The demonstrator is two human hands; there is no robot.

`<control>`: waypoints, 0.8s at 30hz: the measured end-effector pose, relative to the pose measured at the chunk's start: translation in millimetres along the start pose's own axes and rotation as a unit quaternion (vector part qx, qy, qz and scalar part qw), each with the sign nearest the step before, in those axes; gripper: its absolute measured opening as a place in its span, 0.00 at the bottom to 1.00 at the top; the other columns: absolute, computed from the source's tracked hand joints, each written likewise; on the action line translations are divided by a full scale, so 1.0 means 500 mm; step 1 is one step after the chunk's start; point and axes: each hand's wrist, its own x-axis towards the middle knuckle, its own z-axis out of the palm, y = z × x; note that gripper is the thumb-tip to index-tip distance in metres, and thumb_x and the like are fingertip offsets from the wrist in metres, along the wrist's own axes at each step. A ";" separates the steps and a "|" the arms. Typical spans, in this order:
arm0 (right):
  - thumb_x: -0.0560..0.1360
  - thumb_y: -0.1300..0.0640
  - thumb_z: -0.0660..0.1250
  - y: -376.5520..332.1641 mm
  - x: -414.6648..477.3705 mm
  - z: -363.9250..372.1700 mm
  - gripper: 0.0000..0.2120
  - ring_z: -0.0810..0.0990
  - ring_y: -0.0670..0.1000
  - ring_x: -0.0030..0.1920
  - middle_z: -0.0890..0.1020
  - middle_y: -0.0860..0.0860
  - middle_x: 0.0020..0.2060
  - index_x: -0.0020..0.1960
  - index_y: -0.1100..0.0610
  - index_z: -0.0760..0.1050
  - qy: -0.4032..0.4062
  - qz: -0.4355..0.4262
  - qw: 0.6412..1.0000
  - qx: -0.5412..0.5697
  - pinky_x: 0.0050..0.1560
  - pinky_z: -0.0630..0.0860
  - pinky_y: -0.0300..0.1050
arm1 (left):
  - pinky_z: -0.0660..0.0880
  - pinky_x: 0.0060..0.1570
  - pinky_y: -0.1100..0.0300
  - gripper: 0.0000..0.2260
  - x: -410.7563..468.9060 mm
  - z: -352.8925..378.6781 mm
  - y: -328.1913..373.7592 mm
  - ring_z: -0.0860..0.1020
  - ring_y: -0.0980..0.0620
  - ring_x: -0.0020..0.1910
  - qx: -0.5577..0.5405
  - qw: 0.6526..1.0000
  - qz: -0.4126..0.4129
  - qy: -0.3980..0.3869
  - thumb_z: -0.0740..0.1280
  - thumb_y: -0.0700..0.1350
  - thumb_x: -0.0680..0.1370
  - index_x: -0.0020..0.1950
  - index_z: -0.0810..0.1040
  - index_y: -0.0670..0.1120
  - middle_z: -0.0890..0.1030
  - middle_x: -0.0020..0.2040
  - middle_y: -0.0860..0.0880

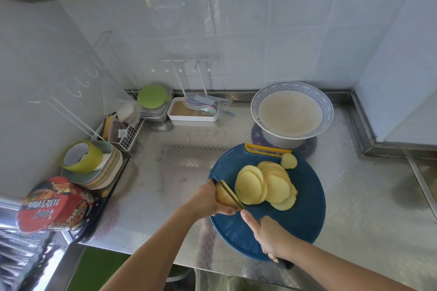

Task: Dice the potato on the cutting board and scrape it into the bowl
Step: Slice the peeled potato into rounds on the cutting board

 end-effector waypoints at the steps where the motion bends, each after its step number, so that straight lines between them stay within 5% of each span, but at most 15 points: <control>1: 0.79 0.31 0.49 -0.001 0.001 0.000 0.29 0.61 0.45 0.16 0.63 0.50 0.25 0.38 0.57 0.61 0.000 0.001 1.000 0.007 0.20 0.61 0.37 | 0.80 0.48 0.54 0.41 0.002 -0.004 0.000 0.80 0.49 0.49 -0.002 1.000 0.000 -0.005 0.81 0.55 0.62 0.67 0.62 0.48 0.75 0.55 0.51; 6: 0.79 0.32 0.50 -0.005 0.002 0.001 0.28 0.58 0.45 0.16 0.61 0.50 0.25 0.38 0.56 0.61 0.001 0.020 0.999 0.027 0.20 0.58 0.36 | 0.80 0.41 0.58 0.38 0.006 -0.002 -0.001 0.82 0.47 0.43 0.005 1.000 -0.004 -0.011 0.80 0.54 0.63 0.65 0.62 0.49 0.76 0.54 0.48; 12: 0.77 0.28 0.47 -0.016 0.003 -0.004 0.31 0.62 0.49 0.17 0.63 0.50 0.19 0.35 0.55 0.59 -0.035 0.031 0.999 0.016 0.21 0.65 0.38 | 0.75 0.52 0.58 0.39 -0.001 0.018 -0.002 0.75 0.51 0.52 0.036 0.998 0.016 0.051 0.80 0.54 0.63 0.65 0.63 0.45 0.75 0.55 0.49; 15: 0.78 0.29 0.47 -0.015 0.002 -0.003 0.30 0.63 0.49 0.16 0.62 0.48 0.14 0.34 0.54 0.58 -0.035 0.032 0.999 0.011 0.22 0.66 0.39 | 0.74 0.49 0.61 0.38 -0.003 0.025 -0.004 0.74 0.53 0.50 0.055 0.996 0.019 0.064 0.79 0.56 0.63 0.64 0.63 0.45 0.74 0.52 0.51; 24: 0.76 0.26 0.49 -0.028 -0.007 -0.015 0.32 0.62 0.49 0.20 0.64 0.51 0.23 0.34 0.55 0.59 -0.086 0.054 0.990 0.094 0.25 0.64 0.38 | 0.69 0.42 0.62 0.33 -0.004 0.044 0.012 0.72 0.52 0.45 0.121 0.990 0.003 0.068 0.78 0.54 0.64 0.59 0.63 0.44 0.71 0.48 0.51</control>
